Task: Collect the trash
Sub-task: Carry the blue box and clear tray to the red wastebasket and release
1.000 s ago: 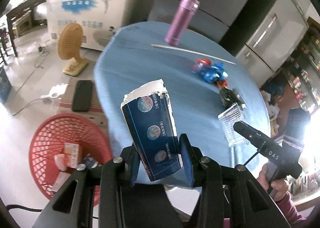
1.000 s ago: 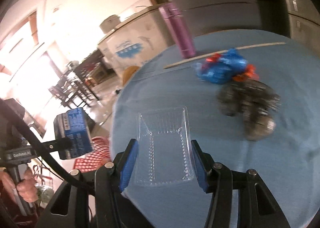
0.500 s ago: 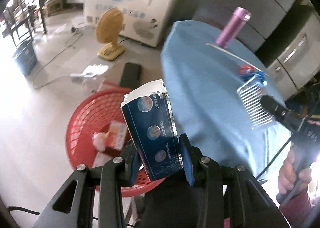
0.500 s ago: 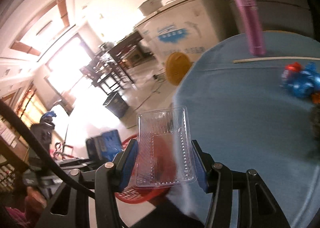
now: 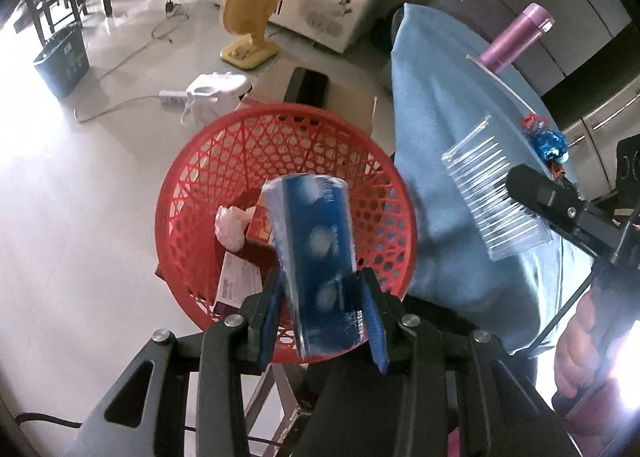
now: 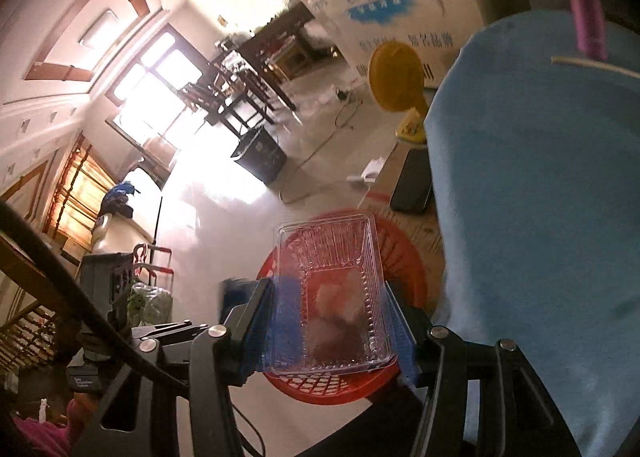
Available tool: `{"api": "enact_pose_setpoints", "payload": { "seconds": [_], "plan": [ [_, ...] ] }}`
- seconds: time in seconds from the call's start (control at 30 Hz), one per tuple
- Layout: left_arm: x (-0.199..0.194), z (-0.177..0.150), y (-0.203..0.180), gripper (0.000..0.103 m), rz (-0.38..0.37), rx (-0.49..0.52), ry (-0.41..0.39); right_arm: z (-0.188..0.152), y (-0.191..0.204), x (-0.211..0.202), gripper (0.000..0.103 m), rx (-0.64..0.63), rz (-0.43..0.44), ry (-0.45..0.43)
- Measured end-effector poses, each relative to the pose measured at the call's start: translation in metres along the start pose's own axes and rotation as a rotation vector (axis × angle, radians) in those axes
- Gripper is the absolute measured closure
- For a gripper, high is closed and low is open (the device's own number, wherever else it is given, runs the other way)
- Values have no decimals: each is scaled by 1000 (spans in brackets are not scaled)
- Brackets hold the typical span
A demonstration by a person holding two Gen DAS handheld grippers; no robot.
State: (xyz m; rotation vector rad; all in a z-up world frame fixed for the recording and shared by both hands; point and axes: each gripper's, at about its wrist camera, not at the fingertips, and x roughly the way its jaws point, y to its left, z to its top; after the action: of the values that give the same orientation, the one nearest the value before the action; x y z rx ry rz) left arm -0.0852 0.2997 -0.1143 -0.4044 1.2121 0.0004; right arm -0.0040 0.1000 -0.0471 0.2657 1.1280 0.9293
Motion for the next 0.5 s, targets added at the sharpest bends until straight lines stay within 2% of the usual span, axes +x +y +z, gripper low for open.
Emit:
{"api": "enact_pose_setpoints", "payload": {
  "seconds": [0.17, 0.33, 0.5],
  "plan": [
    [3, 0, 7, 49, 12, -17, 8, 9, -8, 19, 40, 48, 31, 55],
    [3, 2, 13, 47, 23, -39, 12, 8, -14, 19, 35, 71, 67, 36],
    [4, 3, 13, 47, 31, -53, 22, 2, -19, 14, 34, 84, 57, 9]
  ]
}}
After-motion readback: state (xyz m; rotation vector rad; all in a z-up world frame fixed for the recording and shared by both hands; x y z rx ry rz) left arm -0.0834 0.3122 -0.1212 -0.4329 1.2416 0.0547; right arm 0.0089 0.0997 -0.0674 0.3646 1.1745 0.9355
